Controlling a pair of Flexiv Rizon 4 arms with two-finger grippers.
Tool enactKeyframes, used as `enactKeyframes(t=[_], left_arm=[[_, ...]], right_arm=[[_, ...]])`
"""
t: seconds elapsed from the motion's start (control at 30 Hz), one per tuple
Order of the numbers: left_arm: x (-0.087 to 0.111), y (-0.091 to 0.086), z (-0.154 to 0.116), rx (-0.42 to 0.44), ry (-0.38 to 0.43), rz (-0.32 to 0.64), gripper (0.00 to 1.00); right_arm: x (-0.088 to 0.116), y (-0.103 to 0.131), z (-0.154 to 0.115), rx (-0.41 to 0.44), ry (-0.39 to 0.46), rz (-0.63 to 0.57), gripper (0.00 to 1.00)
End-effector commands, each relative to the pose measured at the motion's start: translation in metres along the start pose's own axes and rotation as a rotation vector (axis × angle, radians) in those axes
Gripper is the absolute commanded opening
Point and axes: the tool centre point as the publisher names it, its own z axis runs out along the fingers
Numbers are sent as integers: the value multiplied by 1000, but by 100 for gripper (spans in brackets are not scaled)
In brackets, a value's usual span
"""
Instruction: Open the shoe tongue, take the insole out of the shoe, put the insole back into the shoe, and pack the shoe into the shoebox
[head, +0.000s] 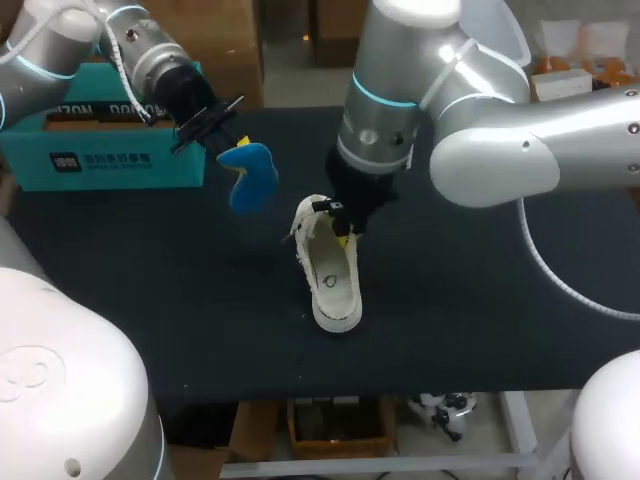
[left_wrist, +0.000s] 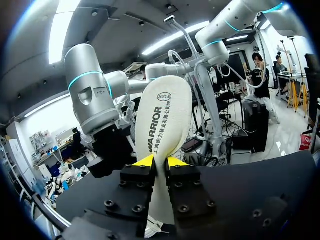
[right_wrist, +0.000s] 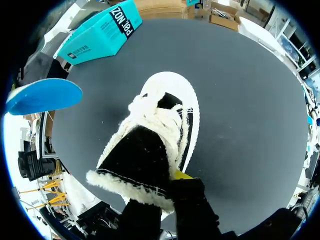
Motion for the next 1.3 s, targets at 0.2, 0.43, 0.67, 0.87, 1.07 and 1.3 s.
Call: enactKeyframes(t=[0.2, 0.43, 0.67, 0.87, 1.07, 1.3], left_arm=[[2, 1, 3, 48, 13, -1, 0], [4, -8, 14, 63, 21, 14, 0], [5, -20, 32, 94, 42, 50, 0], [2, -34, 49, 121, 62, 65, 0], [-7, -47, 54, 93, 93, -27, 0], [-7, -47, 54, 93, 93, -27, 0]], right_arm=[[-8, -4, -1, -27, 1, 12, 100], [-13, -18, -21, -17, 12, 3, 100], [-29, -45, -53, -52, 158, -47, 100], [-34, -54, -62, -55, 197, -75, 100], [-34, -54, -62, -55, 197, -75, 100], [-34, -54, -62, -55, 197, -75, 100]])
